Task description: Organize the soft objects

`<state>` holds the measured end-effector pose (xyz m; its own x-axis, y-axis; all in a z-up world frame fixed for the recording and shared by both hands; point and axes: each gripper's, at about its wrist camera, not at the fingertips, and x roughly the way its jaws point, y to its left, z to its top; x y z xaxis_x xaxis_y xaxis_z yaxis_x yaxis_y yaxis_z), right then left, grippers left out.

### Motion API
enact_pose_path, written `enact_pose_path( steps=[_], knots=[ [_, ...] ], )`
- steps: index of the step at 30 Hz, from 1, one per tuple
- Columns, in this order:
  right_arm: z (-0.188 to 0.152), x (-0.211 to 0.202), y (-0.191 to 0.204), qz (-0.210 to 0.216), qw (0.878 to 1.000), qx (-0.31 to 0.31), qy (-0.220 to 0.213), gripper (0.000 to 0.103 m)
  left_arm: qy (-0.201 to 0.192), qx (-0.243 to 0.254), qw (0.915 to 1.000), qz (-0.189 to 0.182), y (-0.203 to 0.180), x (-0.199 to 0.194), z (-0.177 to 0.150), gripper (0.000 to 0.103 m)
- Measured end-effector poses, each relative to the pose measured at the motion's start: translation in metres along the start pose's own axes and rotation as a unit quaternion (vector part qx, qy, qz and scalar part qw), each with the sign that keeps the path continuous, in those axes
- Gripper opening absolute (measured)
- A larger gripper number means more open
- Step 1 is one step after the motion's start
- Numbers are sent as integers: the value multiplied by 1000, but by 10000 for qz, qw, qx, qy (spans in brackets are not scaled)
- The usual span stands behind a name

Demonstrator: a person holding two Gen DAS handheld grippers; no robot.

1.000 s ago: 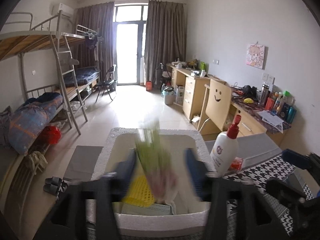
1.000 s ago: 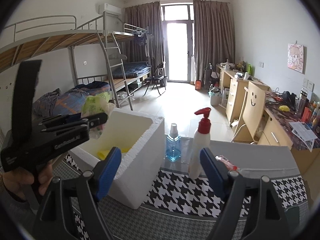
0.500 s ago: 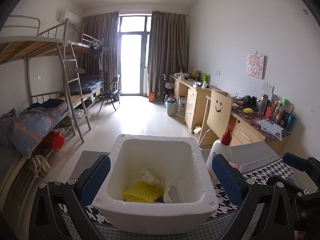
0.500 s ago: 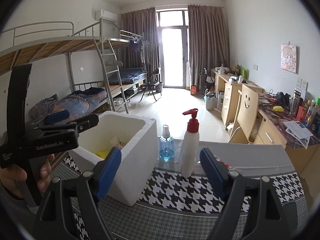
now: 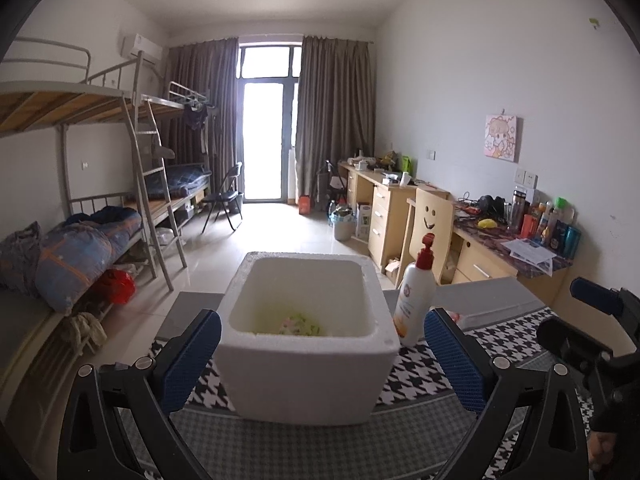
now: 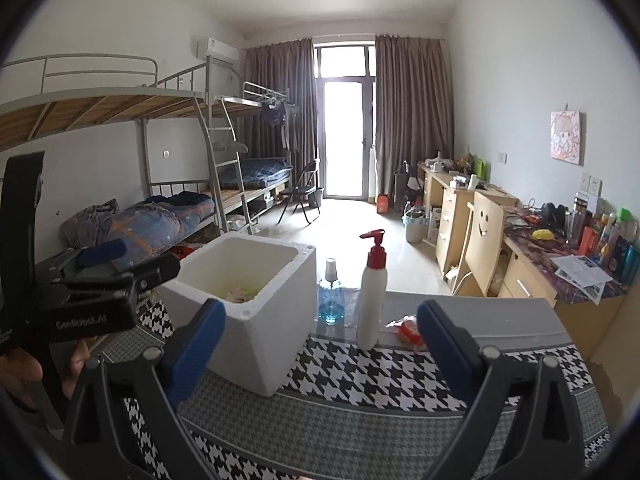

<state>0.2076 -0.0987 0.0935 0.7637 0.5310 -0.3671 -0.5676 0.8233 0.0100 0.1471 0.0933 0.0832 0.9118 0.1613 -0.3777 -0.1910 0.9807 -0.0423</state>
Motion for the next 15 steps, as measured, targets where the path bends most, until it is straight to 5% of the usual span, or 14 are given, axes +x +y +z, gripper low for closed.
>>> enact_pose_path(
  steps=[15],
  knots=[
    [-22, -50, 5, 39, 9990, 124, -416, 102, -368, -48, 9992, 118, -7, -52, -29, 102]
  ],
)
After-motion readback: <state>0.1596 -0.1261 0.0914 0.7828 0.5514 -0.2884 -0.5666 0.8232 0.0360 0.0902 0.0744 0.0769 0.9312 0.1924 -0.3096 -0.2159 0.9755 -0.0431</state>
